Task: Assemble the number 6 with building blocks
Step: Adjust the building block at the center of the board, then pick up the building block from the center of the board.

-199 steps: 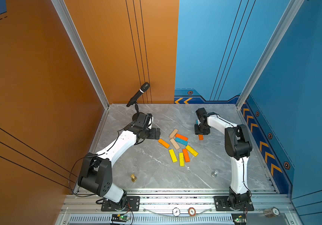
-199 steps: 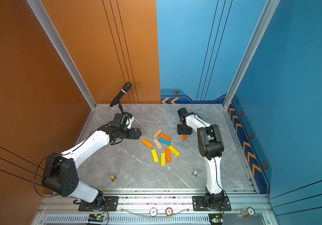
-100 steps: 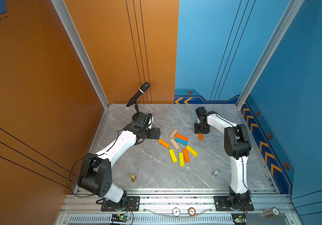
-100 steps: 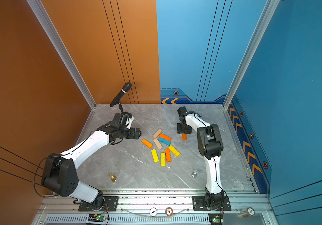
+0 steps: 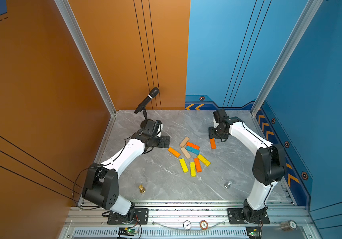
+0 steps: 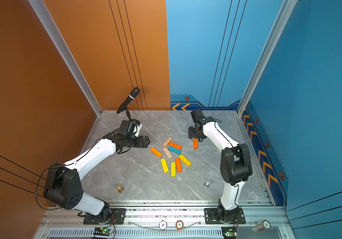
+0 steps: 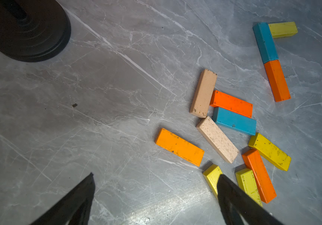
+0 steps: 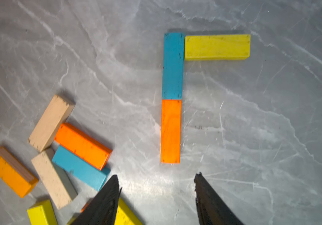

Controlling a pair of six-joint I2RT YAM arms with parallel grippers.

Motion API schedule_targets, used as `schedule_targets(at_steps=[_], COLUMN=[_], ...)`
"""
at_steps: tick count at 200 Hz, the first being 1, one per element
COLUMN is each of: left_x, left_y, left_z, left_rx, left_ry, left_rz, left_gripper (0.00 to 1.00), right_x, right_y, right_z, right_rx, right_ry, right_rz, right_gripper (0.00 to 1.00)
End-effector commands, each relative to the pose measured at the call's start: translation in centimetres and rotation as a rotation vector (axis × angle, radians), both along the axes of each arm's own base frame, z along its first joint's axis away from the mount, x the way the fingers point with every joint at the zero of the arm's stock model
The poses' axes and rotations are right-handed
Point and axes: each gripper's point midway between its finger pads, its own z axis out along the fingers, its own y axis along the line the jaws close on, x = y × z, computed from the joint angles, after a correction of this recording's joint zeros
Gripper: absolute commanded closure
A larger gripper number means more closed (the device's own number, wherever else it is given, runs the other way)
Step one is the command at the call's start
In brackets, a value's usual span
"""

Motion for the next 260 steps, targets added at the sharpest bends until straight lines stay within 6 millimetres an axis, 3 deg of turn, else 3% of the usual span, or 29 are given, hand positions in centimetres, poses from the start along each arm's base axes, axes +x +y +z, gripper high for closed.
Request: schedule_targets(at_steps=[1,28,49,112,164,187,210,260], left_x=[0.3,0.3,0.3,0.3,0.2,0.2,0.2,0.0], left_y=[0.3,0.1,0.0,0.1,0.1,0.1,0.2,0.1], left_z=[1.4,1.1,1.1,1.2,1.3,1.4,1.5,1.7], left_rx=[-0.005,-0.018,-0.023,-0.018,-0.02,-0.019,-0.018,-0.024], left_ry=[-0.023,-0.008,-0.004,-0.01,-0.012,-0.015,-0.017,-0.02], left_rz=[0.011,0.012,0.011,0.009,0.007,0.007,0.007,0.01], left_gripper=[0.02,0.02,0.02,0.02,0.02,0.02,0.02,0.02], right_x=[-3.7,-6.8,-8.1,-9.8,-10.4,-10.3,-10.0,-7.8], right_y=[0.3,2.1,3.1,6.0,6.2,5.8,5.9,4.7], right_z=[-2.2,-3.5,-5.0,-7.8,-9.8,-10.6,-10.0,-4.7], right_rx=[-0.086,-0.122,-0.135,-0.134,-0.149,-0.173,-0.174,-0.103], right_ry=[0.066,0.112,0.158,0.252,0.31,0.329,0.323,0.192], right_rz=[0.086,0.213,0.279,0.438,0.48,0.468,0.46,0.339], right_gripper=[0.37,0.38,0.39,0.4,0.42,0.52,0.68,0.75])
